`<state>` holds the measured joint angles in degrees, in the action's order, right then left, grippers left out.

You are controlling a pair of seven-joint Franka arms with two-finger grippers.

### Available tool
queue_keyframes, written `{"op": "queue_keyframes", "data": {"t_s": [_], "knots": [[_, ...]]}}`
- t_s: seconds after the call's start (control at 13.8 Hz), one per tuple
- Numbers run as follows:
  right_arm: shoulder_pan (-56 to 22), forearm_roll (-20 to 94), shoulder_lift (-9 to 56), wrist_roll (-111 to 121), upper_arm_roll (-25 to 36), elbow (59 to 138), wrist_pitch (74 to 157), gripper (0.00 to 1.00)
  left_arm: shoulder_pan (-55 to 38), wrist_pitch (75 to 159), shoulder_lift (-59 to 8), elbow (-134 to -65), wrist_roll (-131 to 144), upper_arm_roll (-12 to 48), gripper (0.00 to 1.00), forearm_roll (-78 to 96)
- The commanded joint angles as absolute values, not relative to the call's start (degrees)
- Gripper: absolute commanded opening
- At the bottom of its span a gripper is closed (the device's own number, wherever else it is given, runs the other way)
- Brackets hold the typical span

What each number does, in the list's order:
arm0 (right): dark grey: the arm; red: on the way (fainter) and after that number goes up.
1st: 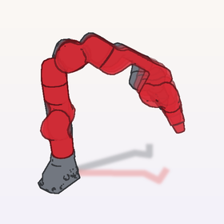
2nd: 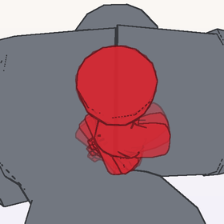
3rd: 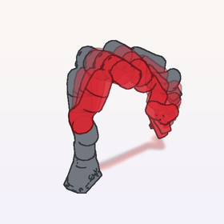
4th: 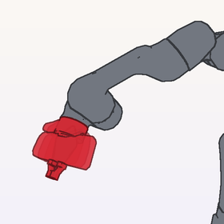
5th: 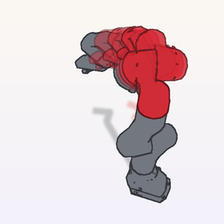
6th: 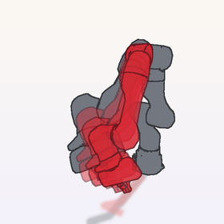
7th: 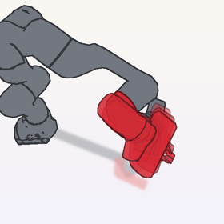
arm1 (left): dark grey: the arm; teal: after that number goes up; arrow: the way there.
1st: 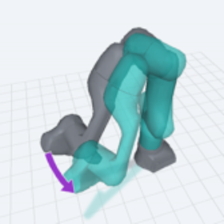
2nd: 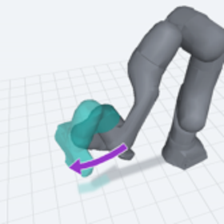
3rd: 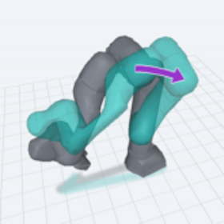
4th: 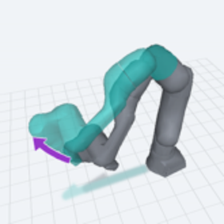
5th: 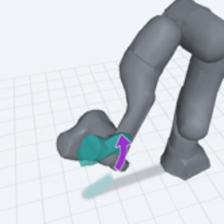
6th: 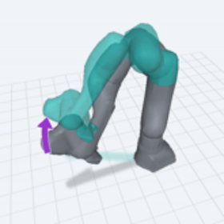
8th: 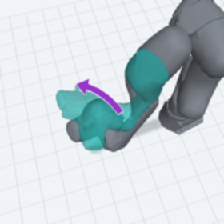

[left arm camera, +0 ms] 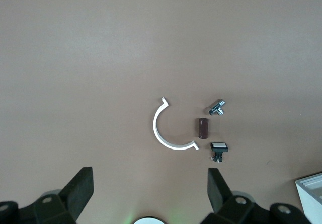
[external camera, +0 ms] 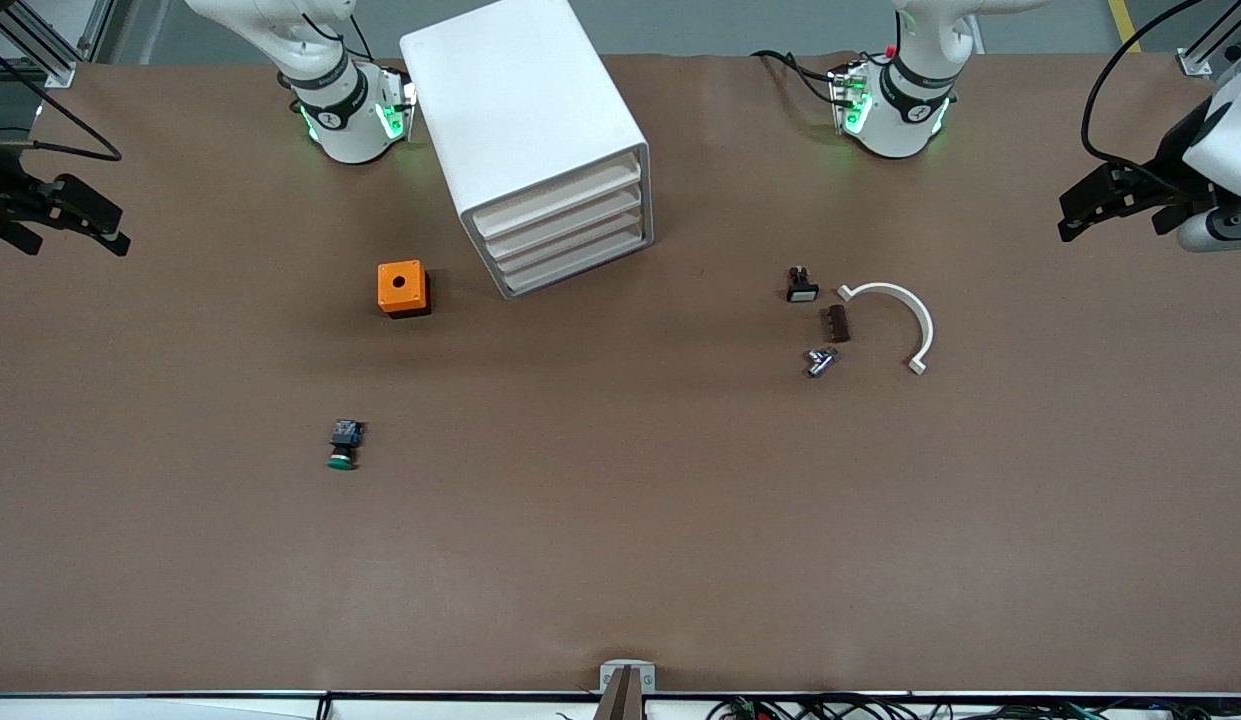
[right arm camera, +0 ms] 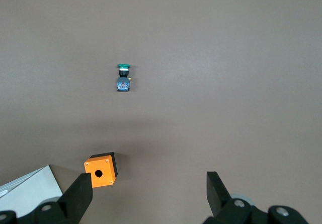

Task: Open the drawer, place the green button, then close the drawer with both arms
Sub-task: 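Move the left gripper from rest toward the white cabinet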

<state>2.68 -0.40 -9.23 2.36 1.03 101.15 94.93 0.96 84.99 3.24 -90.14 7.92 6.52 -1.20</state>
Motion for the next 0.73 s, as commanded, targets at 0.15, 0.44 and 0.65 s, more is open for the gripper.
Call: {"op": "queue_keyframes", "data": {"t_s": [0.15,0.44,0.65], "knots": [[3.4,-0.7,-10.5,2.8,0.3,101.9,95.1,1.0,1.2,83.8,2.7,-88.9,7.0,6.7,1.0,-2.3],[3.4,-0.6,-10.4,2.8,0.3,101.9,94.9,1.0,1.2,83.8,-2.1,-86.2,7.4,6.7,1.0,-2.3],[3.4,-0.5,-10.3,2.8,0.3,101.8,94.8,1.0,0.6,84.3,-5.4,-86.1,8.3,6.8,1.0,-2.2]]}}
